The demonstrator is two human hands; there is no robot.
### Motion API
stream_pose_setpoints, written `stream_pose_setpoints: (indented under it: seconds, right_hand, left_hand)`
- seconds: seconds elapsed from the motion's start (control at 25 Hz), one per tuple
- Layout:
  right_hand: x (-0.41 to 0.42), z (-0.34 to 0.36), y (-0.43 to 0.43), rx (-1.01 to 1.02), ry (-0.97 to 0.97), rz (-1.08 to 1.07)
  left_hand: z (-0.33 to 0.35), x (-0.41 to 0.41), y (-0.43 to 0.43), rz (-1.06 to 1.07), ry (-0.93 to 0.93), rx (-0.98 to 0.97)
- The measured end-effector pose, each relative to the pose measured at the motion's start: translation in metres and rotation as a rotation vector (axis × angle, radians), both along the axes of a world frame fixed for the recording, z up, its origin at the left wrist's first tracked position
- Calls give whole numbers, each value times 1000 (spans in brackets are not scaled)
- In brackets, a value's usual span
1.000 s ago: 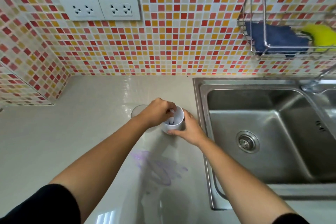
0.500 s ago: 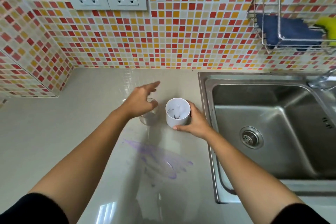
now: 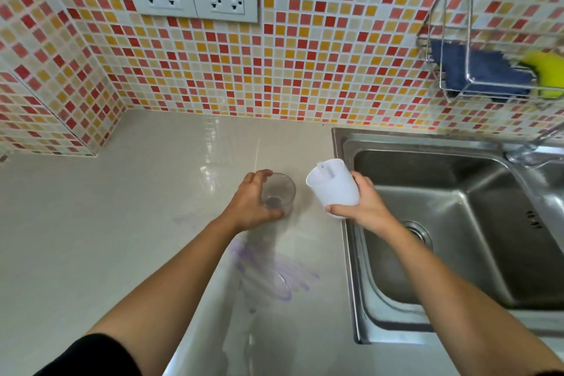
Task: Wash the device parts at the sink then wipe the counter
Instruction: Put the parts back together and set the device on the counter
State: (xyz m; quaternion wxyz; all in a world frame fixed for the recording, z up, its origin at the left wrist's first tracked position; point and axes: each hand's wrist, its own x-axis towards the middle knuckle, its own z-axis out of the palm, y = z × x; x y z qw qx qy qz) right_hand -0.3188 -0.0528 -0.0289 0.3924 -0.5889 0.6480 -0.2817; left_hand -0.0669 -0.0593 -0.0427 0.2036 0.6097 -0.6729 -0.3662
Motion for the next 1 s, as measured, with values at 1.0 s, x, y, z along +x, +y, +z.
stream_pose_setpoints:
  seconds: [1.0]
  right_hand:
    - [46, 63, -21, 126, -8, 296]
  left_hand:
    - [-1, -34, 12, 52, 200, 59]
